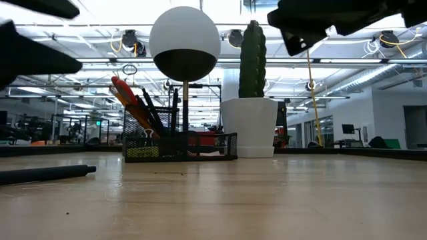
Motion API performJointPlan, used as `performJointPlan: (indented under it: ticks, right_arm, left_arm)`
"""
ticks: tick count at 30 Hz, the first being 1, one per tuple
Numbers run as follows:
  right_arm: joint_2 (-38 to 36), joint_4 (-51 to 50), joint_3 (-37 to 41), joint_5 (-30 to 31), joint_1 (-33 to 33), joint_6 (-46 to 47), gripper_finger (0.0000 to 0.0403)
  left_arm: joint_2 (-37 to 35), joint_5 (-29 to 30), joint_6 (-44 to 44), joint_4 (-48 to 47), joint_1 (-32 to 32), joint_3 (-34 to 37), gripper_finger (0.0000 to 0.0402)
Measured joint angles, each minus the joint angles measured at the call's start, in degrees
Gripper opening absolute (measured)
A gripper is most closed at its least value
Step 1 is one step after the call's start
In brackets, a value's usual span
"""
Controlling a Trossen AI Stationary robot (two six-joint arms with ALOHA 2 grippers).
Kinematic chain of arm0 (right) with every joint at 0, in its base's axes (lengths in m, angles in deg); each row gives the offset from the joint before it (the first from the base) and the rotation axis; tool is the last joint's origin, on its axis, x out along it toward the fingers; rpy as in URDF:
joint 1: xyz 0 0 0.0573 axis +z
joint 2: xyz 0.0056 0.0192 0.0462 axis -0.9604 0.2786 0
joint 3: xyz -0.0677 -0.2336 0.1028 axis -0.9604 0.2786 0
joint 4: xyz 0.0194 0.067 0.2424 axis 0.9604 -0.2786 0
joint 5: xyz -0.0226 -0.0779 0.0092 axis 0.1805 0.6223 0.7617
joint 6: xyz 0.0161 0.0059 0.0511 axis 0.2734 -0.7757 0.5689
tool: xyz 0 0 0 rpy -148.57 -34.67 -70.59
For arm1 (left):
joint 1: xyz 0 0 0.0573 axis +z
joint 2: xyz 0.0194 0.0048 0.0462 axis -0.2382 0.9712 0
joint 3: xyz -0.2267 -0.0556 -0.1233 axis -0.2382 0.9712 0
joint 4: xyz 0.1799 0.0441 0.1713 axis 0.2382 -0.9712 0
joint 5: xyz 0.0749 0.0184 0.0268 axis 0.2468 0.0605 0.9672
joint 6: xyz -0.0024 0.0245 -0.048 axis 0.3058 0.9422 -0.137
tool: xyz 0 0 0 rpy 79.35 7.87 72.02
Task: Pick and place office supplies into organizer
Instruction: Put the black pen into the desk organizer
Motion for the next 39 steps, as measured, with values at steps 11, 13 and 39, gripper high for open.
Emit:
performJointPlan:
  ticks: [11, 13, 39]
  right_arm:
    - [-4.82, 0.85, 3.10, 2.36, 0.17, 0.03, 0.0073]
    - [-4.81, 0.87, 3.10, 2.39, 0.17, 0.01, 0.0073]
    - [-4.76, 1.11, 3.07, 2.33, 0.24, -2.41, 0.0073]
  left_arm:
    - [10.11, -4.10, -20.88, -43.99, -1.69, -21.38, 0.0195]
    - [11.48, -5.86, -25.13, -50.40, -2.43, -24.57, 0.0195]
    - [22.78, -10.09, -39.52, -64.57, -3.85, -31.79, 0.0136]
